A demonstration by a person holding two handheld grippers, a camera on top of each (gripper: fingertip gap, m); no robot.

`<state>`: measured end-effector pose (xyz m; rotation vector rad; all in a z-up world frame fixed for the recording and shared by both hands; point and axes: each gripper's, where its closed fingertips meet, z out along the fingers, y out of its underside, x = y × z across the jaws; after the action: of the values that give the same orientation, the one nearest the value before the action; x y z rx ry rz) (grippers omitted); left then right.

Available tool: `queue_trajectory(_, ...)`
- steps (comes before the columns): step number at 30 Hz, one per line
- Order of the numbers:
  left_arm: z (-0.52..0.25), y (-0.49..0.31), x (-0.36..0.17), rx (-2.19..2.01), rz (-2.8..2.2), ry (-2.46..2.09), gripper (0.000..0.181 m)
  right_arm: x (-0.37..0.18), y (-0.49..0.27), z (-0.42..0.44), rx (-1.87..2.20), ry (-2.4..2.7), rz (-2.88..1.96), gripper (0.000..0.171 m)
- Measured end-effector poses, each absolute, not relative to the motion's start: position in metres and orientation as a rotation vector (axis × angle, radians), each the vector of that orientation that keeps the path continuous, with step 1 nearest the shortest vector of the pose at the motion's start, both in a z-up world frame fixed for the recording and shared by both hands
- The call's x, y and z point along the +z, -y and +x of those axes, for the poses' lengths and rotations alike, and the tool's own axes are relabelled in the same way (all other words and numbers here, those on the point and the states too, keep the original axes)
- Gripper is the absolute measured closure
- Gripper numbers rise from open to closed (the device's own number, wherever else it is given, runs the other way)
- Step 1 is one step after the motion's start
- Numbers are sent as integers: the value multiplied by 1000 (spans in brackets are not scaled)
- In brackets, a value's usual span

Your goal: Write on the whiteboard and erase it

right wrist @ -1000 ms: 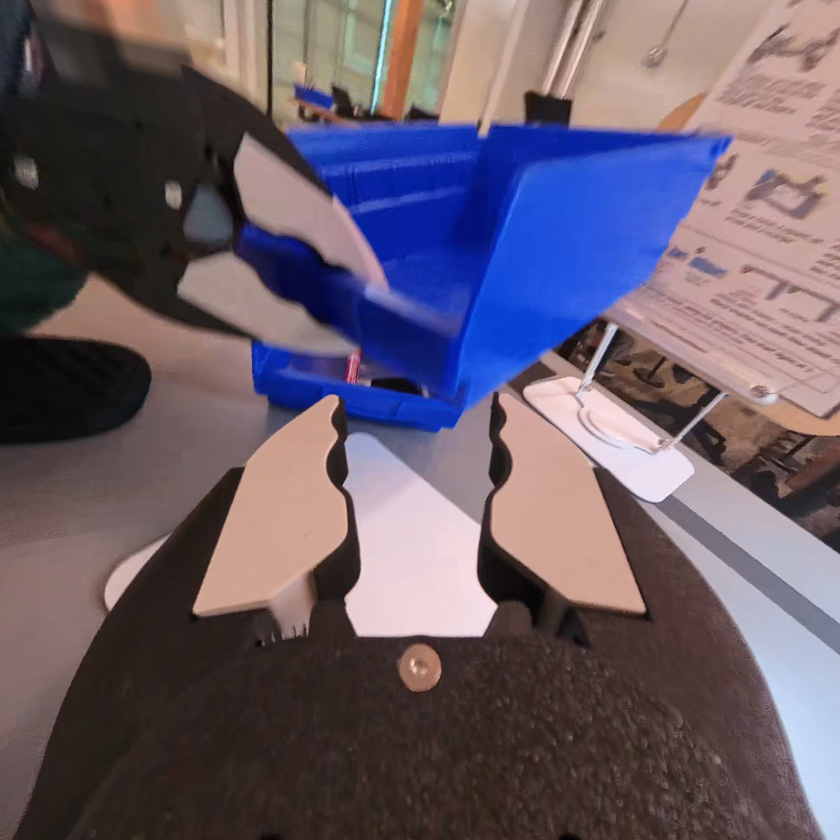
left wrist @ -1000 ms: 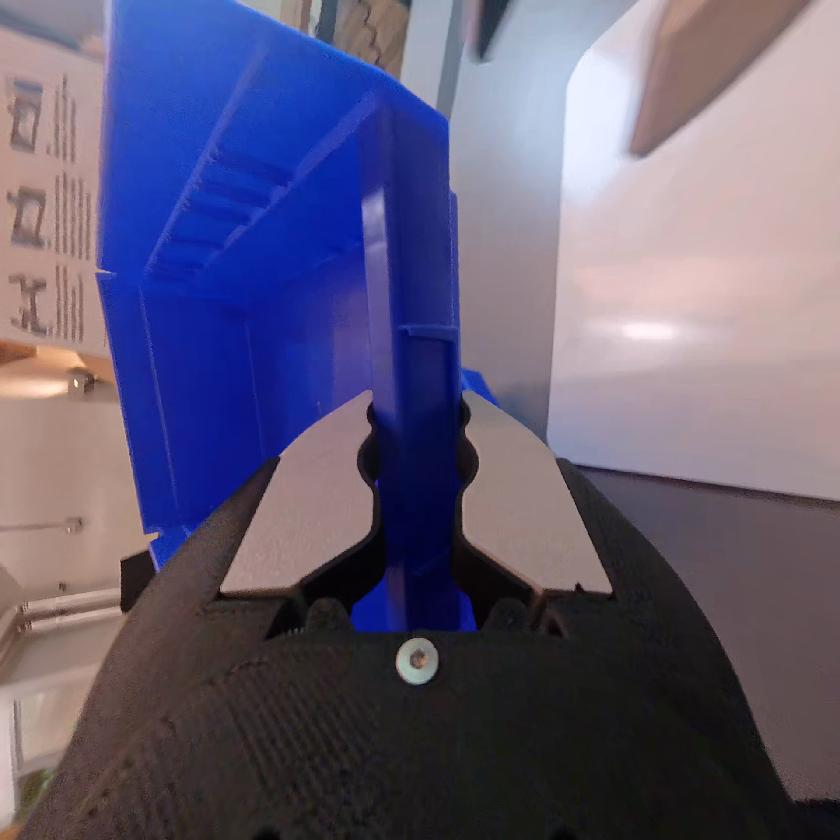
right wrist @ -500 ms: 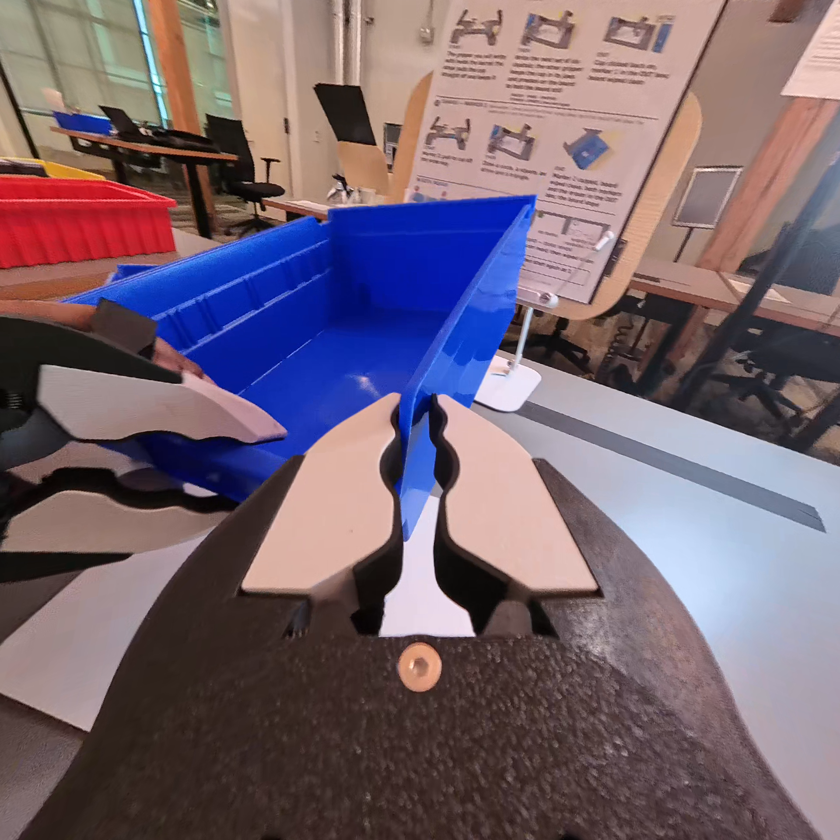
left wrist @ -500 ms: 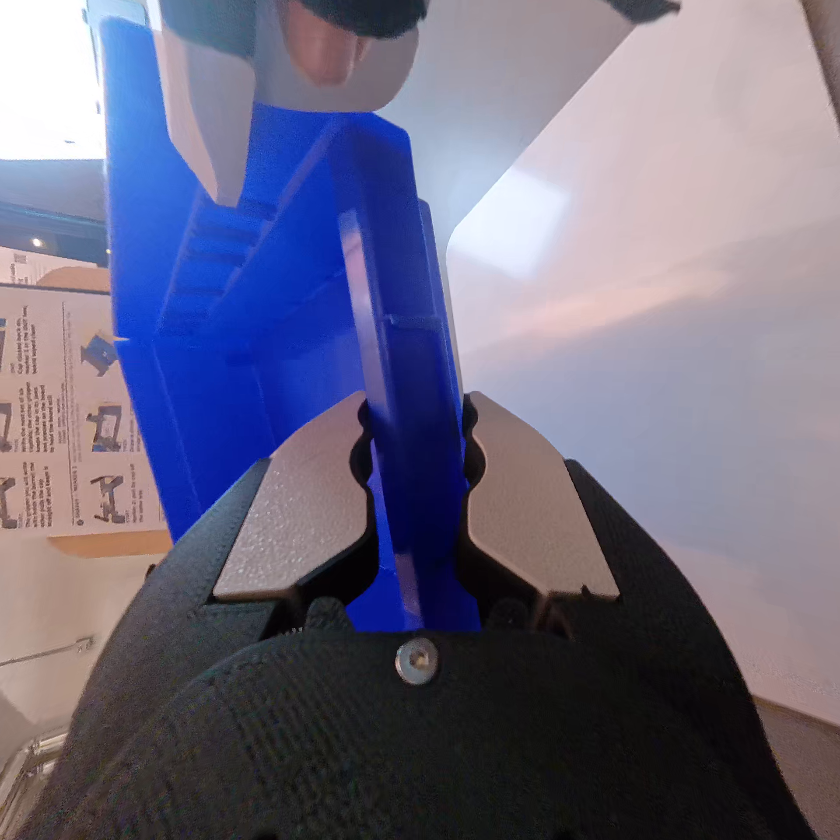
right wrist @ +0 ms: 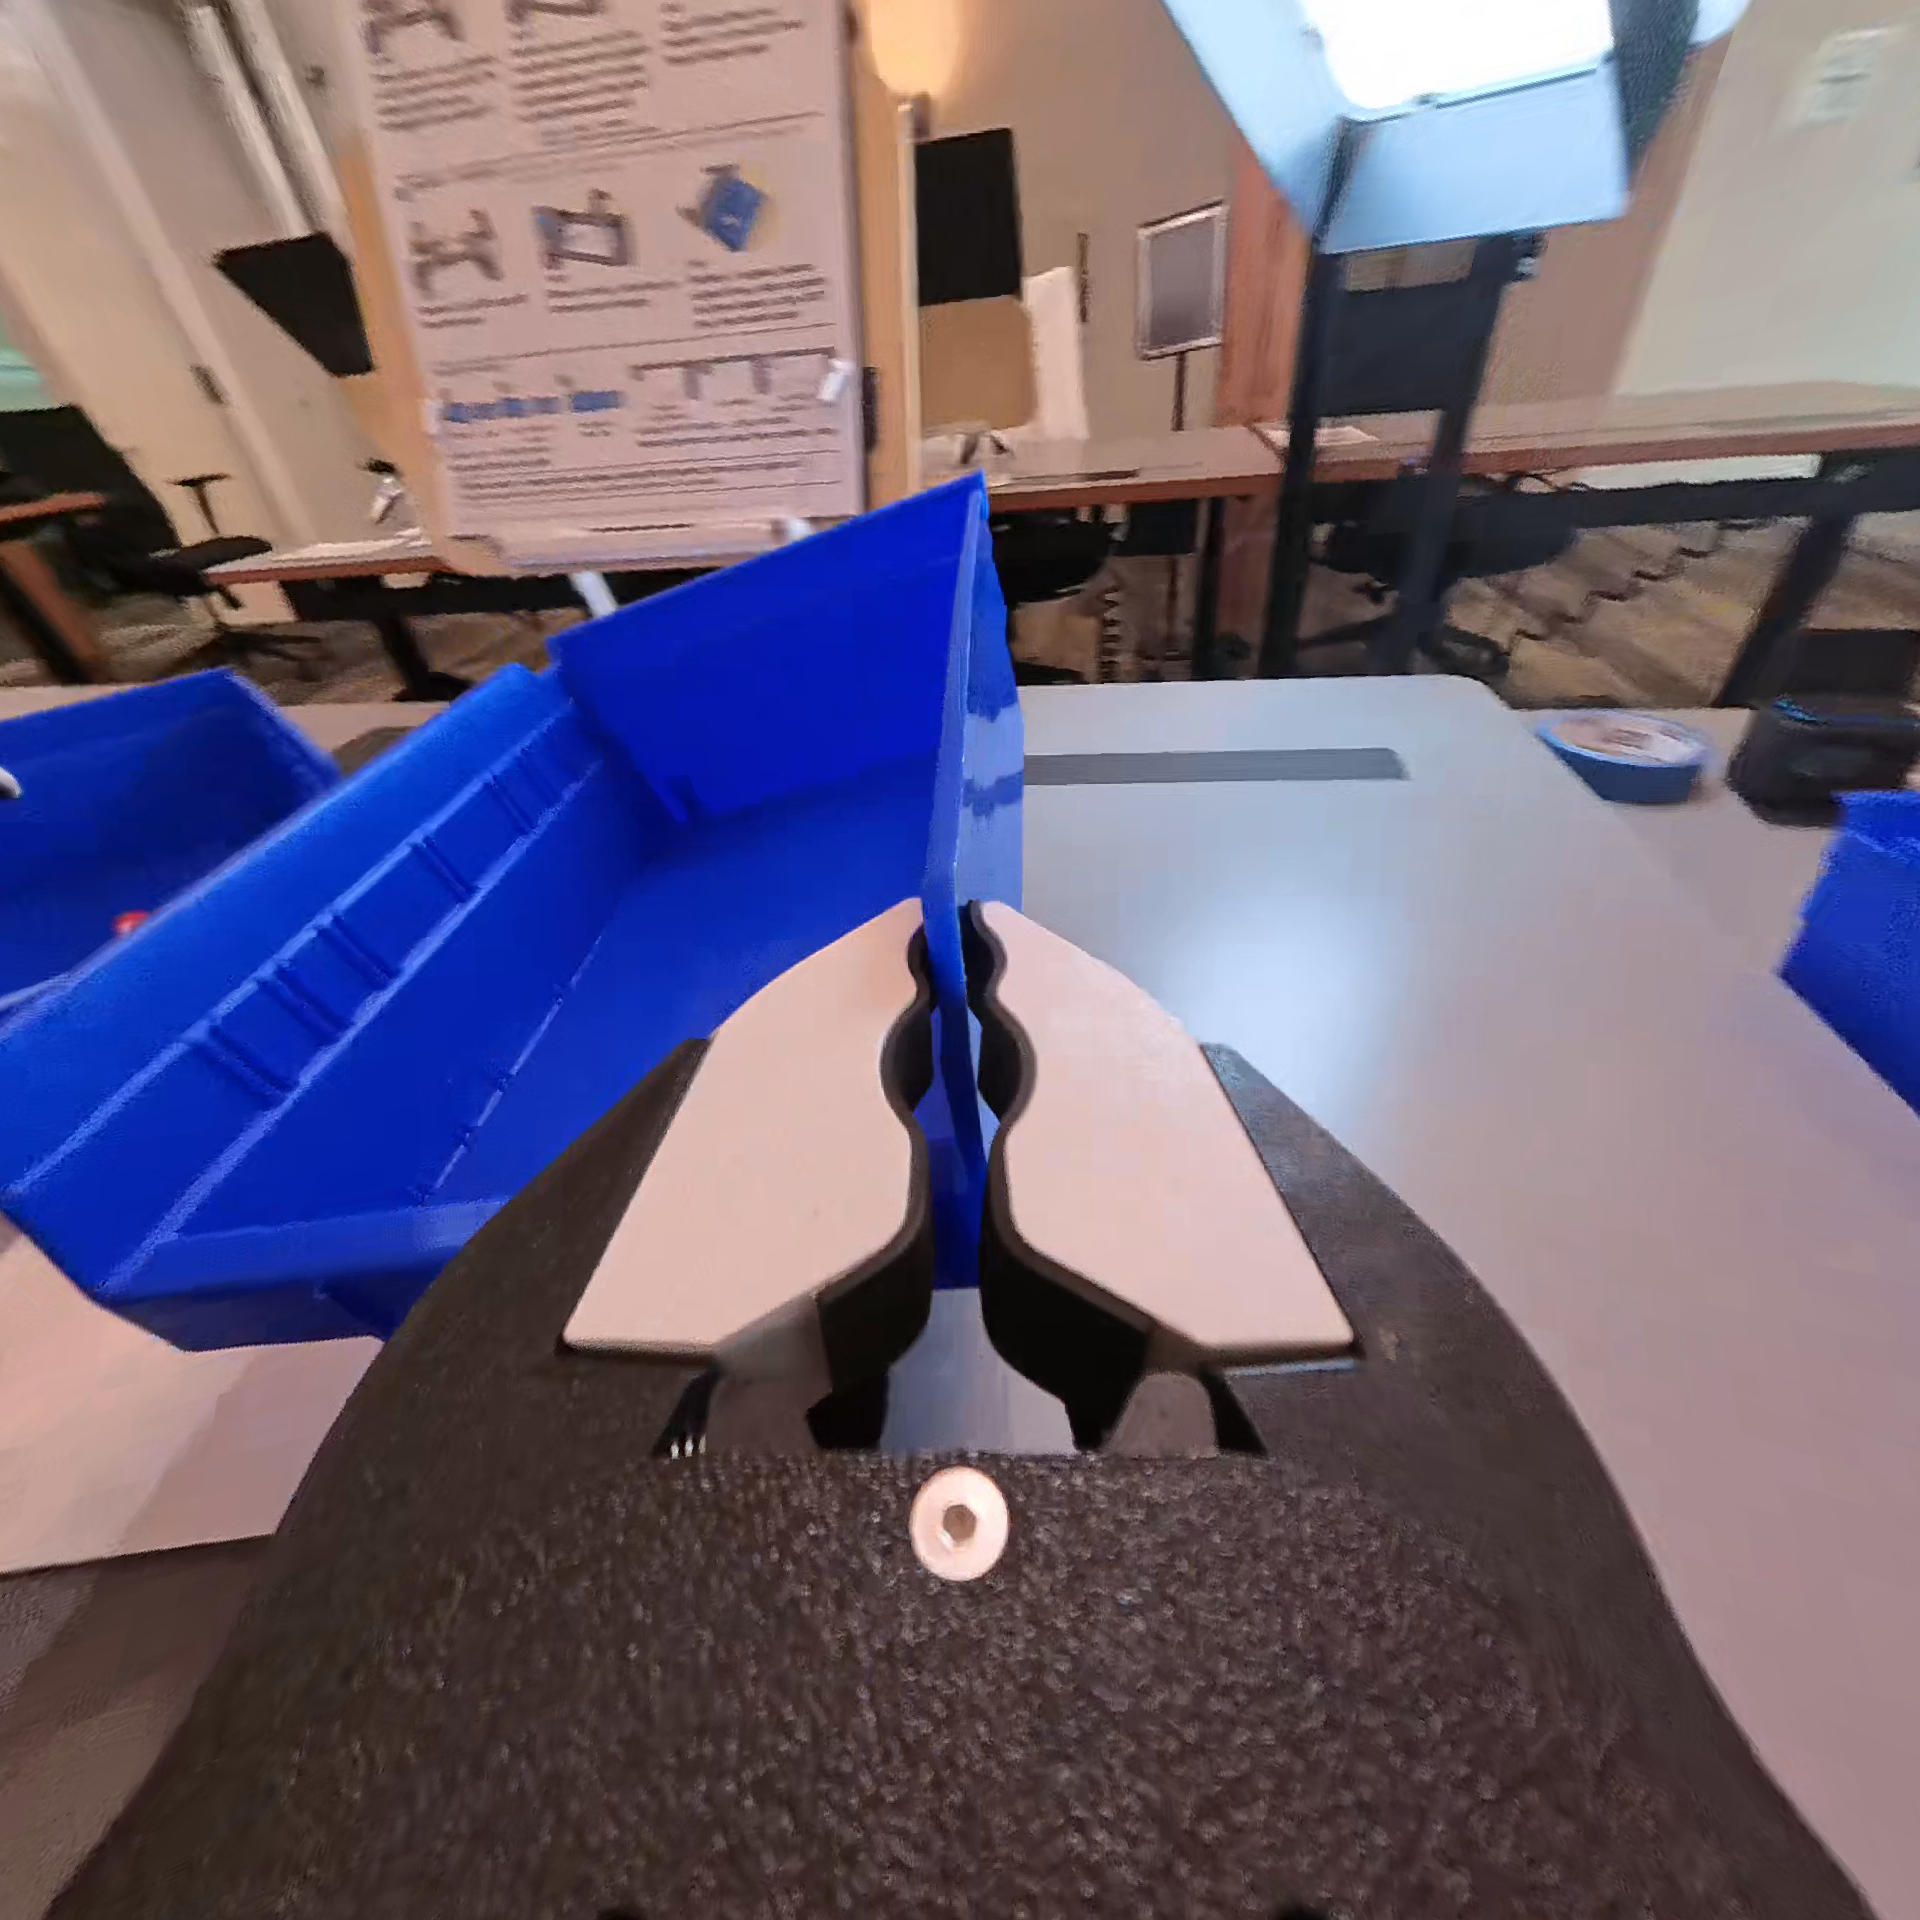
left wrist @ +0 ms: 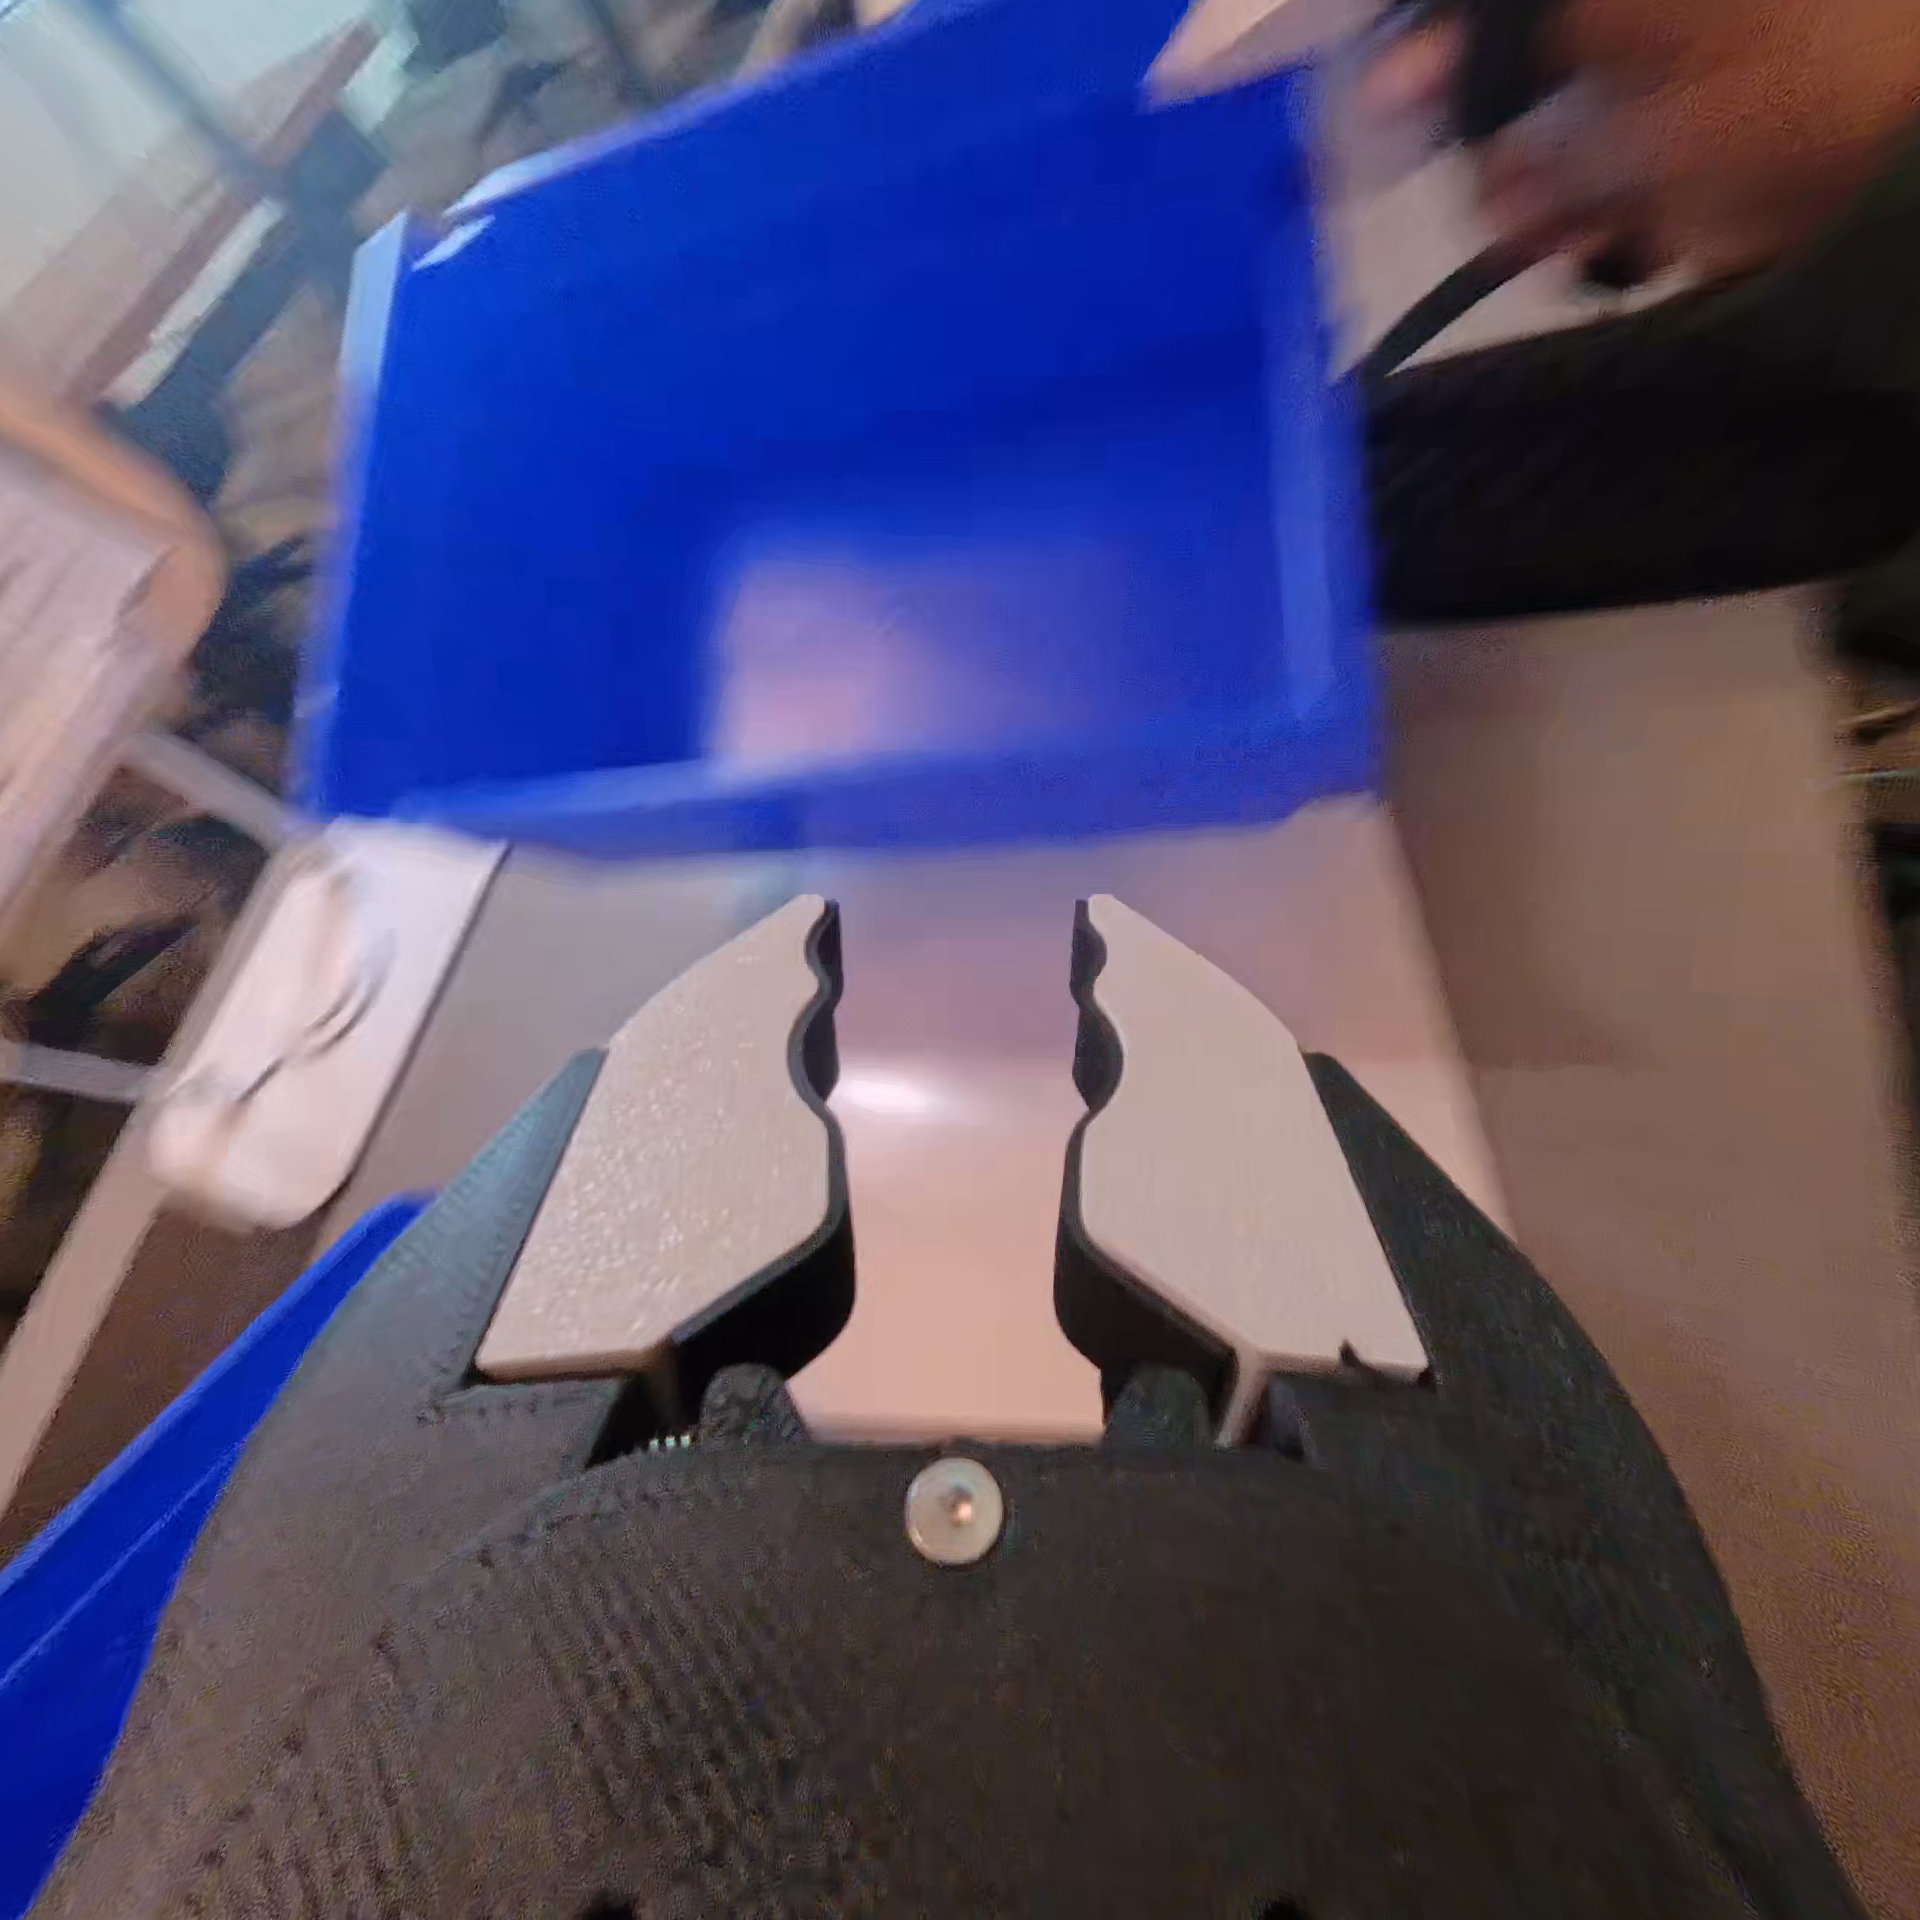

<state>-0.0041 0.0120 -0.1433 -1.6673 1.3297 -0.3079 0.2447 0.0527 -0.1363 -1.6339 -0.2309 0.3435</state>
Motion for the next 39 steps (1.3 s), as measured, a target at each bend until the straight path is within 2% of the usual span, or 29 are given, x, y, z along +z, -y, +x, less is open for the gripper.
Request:
queue_trajectory(2, -45, -45, -161, -142, -1786, -1273, 139, -142, -52, 275, 293, 163, -1647, 168)
queue_trajectory(4, -82, -64, -194, -54, -1985, -1270, 131, -147, -56, 304, 245, 96, -1656, 168)
queue_trajectory(9, -140, -75, -254, 138, -2249, -1436, 131, -157, -88, 351, 128, 30, -1703, 165)
queue_trajectory(10, -149, -78, -259, 207, -2260, -1464, 131, -159, -98, 357, 97, 23, -1716, 166)
queue_trajectory(12, -163, -74, -266, 287, -2297, -1544, 143, -161, -116, 368, 89, -8, -1711, 166)
queue_trajectory(16, -177, -64, -266, 295, -2299, -1590, 145, -179, -149, 378, 108, -62, -1775, 165)
queue_trajectory(18, -190, -58, -266, 337, -2276, -1615, 145, -192, -156, 370, 117, -27, -1821, 158)
queue_trajectory(22, -221, -44, -266, 408, -2270, -1627, 149, -189, -148, 356, 53, 92, -1837, 125)
queue_trajectory(26, -256, -31, -265, 439, -2350, -1558, 152, -185, -130, 313, -116, 546, -1871, 123)
queue_trajectory(28, -261, -29, -262, 382, -2359, -1500, 156, -207, -122, 286, -136, 835, -1943, 115)
queue_trajectory(31, -247, -32, -255, 240, -2319, -1395, 146, -245, -123, 280, -347, 1201, -2004, 102)
queue_trajectory(34, -254, -39, -266, 346, -2338, -1398, 139, -266, -135, 282, -519, 1425, -1993, 111)
queue_trajectory(37, -255, -42, -285, 363, -2379, -1417, 153, -277, -148, 282, -580, 1568, -1964, 140)
queue_trajectory(39, -253, -45, -286, 329, -2395, -1370, 154, -278, -157, 279, -611, 1640, -1915, 140)
